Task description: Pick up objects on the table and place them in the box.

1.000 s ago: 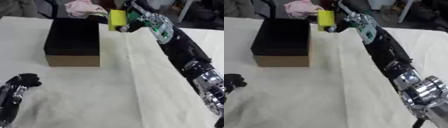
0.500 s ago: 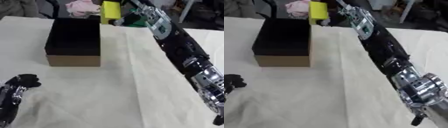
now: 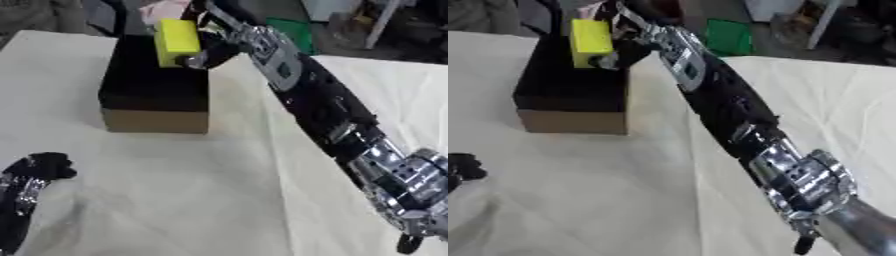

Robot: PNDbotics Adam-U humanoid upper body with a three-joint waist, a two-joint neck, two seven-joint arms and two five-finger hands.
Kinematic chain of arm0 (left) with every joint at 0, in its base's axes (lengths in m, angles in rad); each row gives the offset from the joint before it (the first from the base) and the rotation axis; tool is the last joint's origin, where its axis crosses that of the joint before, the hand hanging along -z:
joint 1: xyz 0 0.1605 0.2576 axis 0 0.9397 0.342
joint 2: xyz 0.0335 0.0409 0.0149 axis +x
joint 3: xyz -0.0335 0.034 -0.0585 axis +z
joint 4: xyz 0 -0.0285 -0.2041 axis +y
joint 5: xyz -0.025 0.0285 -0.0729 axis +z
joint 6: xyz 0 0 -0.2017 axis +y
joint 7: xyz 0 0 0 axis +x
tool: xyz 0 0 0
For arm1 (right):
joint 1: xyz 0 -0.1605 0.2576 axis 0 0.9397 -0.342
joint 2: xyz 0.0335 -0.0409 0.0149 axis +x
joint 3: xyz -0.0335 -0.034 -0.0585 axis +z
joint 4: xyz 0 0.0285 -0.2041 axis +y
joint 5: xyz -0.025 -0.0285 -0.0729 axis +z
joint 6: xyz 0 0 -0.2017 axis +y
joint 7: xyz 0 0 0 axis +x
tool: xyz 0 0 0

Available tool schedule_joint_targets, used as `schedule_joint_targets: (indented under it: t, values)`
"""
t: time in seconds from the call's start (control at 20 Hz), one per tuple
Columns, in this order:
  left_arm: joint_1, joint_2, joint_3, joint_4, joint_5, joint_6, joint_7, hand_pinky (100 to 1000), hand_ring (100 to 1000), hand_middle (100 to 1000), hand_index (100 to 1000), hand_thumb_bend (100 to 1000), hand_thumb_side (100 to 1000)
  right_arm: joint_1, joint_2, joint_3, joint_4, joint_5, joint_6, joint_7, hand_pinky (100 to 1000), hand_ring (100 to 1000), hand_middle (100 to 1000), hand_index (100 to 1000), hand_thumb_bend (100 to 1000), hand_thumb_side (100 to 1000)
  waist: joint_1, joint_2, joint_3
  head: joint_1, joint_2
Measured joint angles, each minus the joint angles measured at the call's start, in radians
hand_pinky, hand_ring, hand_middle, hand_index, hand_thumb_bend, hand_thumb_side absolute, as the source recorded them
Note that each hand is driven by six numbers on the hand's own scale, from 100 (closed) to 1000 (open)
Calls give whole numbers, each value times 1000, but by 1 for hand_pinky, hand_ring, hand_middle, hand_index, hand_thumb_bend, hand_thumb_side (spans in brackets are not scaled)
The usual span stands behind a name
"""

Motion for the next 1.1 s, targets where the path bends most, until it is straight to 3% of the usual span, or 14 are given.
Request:
schedule_joint_targets:
  t: [0.1,0.25,0.55,0.8,1.1]
  values:
    - [-3,0,-2,0,0,0,0,703,590,564,669,463,668,1,10,5,3,13,-5,11,714,793,558,725,510,326,0,0,2,-2,0]
    - [-6,0,-4,0,1,0,0,703,590,563,669,463,668,9,22,10,17,41,-10,22,721,814,629,797,526,360,0,0,3,-4,-1]
    - [-6,0,-4,0,4,0,0,703,590,563,669,463,668,24,32,8,49,94,-12,8,734,854,741,871,548,378,2,1,0,-3,-1]
    - [-6,0,-4,0,4,0,0,703,589,563,669,463,667,24,31,3,54,104,-15,-17,730,853,730,870,552,345,5,1,-4,-1,-1]
    - [-5,0,-3,0,4,0,1,703,588,562,669,463,664,24,-9,3,-9,38,-11,-24,725,851,724,868,541,274,9,-5,-27,12,-1]
